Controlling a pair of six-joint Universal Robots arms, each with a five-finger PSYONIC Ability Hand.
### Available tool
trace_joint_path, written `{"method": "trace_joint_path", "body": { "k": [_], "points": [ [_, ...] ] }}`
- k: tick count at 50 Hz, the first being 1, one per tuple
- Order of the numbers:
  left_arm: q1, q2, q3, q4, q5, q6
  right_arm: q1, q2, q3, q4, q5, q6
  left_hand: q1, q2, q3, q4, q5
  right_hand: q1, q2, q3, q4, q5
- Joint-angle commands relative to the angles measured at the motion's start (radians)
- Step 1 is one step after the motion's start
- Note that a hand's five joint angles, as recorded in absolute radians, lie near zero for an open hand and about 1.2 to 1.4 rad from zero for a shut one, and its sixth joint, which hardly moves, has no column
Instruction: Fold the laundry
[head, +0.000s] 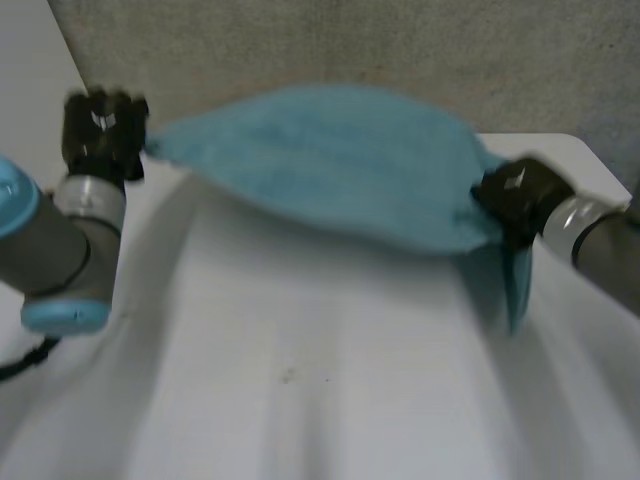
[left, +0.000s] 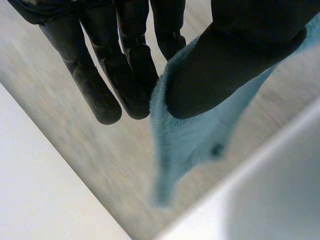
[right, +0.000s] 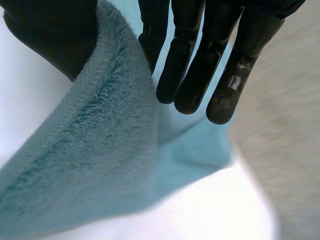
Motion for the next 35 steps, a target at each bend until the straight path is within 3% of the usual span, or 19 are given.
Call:
{"method": "trace_joint_path", "body": {
  "k": [1,7,9,17,29,35],
  "points": [
    [0.07,0.002,-0.157,0.011,0.043,-0.005,-0.014,0.144,0.085,-0.052,-0.009,-0.013,0.208,0.178,0.18,0.179,0.187,0.413,0.212,0.206,0.2,0.224],
    [0.104,0.002,-0.171,0.01,0.046,-0.006,-0.054,0.139,0.179,-0.162,-0.005,0.079,0.208,0.178,0.18,0.179,0.187,0.232,0.031,0.025,0.019,0.043],
    [0.127,0.009,-0.179,0.01,0.047,-0.006,-0.069,0.093,0.236,-0.22,-0.005,0.207,0.208,0.178,0.18,0.179,0.187,-0.118,-0.319,-0.325,-0.331,-0.307],
    [0.148,0.023,-0.176,0.011,0.047,-0.041,-0.169,-0.063,0.423,-0.32,-0.005,0.548,0.208,0.178,0.18,0.179,0.187,-0.39,-0.591,-0.597,-0.603,-0.579],
    [0.156,0.023,-0.177,0.01,0.049,-0.071,-0.285,-0.137,0.58,-0.337,-0.016,0.656,0.208,0.178,0.18,0.179,0.187,-0.373,-0.573,-0.579,-0.586,-0.562],
    [0.156,0.023,-0.176,0.011,0.049,-0.071,-0.288,-0.125,0.606,-0.377,-0.016,0.659,0.208,0.178,0.18,0.179,0.187,-0.16,-0.36,-0.366,-0.373,-0.348]
  ]
}}
